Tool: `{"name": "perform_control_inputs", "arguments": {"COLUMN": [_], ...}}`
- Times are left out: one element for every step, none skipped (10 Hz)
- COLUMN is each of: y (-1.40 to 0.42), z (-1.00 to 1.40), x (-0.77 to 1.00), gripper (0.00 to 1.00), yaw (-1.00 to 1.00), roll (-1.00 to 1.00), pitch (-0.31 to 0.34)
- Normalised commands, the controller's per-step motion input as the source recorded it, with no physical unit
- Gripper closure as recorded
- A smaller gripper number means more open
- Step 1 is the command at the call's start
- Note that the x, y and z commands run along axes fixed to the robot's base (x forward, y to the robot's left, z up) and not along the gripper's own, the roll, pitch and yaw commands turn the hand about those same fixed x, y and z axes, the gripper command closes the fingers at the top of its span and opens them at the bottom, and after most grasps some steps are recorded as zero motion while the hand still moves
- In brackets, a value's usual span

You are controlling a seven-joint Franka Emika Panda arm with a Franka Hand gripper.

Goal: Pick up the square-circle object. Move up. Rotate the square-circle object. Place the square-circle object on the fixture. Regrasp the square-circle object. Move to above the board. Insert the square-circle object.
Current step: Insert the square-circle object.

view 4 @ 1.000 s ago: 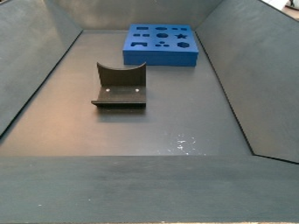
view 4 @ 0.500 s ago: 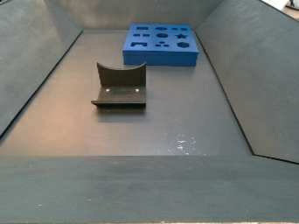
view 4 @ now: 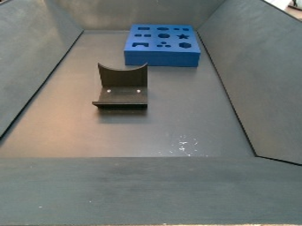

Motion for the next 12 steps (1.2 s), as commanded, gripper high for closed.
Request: {"name": "perform_control_inputs", "arguments": {"y": [-0.24, -0.38, -0.45, -0.47, -0.55, -0.57, -0.6, -0.59, -0.49, -0.31, -0.04, -0.02], "z": [-0.34, -0.47, -0.49, -0.52, -0.51, -0.54, -0.53, -0.55, -0.53, -0.51, -0.54, -0.57], "x": [0.0, -0.04, 0.0, -0.01, -0.04, -0.09, -0.1, -0.17, -0.17, -0.15, -0.19, -0.17], "gripper": [1.0, 1.0, 1.0, 1.0, 1.0, 1.0, 1.0, 1.0, 1.0, 1.0, 1.0, 1.0], "yaw": [0.0, 0.0, 0.06, 0.19, 0.27, 0.24, 0.19, 0.15, 0.13, 0.05, 0.0, 0.0], "roll": [0.03, 0.07, 0.04, 0.02, 0.04, 0.05, 0.1, 0.13, 0.12, 0.05, 0.0, 0.0], "pitch": [-0.029, -0.057, -0.066, -0.039, -0.044, -0.06, -0.083, -0.097, -0.103, -0.123, -0.129, -0.131]}}
